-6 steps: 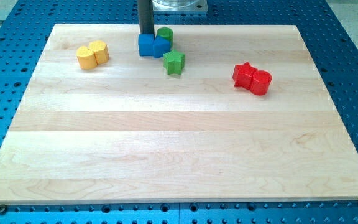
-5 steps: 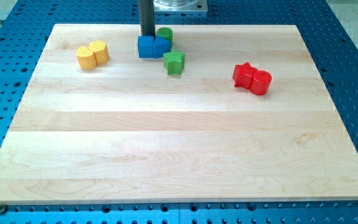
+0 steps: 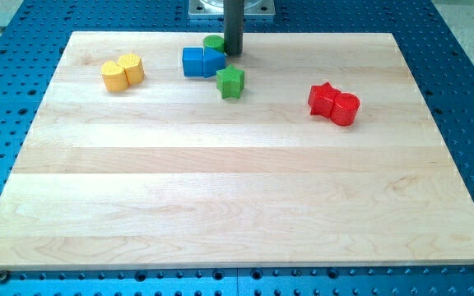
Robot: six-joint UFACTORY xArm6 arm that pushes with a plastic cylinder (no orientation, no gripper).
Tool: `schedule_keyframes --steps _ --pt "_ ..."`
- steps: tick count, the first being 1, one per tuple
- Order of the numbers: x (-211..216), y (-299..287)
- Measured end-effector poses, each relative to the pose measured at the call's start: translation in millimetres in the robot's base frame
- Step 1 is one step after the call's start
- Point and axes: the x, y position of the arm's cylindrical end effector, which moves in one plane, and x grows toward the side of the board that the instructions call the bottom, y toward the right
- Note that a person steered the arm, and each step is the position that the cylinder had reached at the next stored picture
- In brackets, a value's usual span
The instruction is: Move the green circle into the blue blocks
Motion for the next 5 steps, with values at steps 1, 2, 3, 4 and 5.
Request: schedule_keyframes --steps 1,2,3,4,5 --pt "-6.8 -9.3" --pt "-25.6 -16.4" --pt "-3.7 -20.9" --pt "-2.5 61.8" --pt "76.3 110.8"
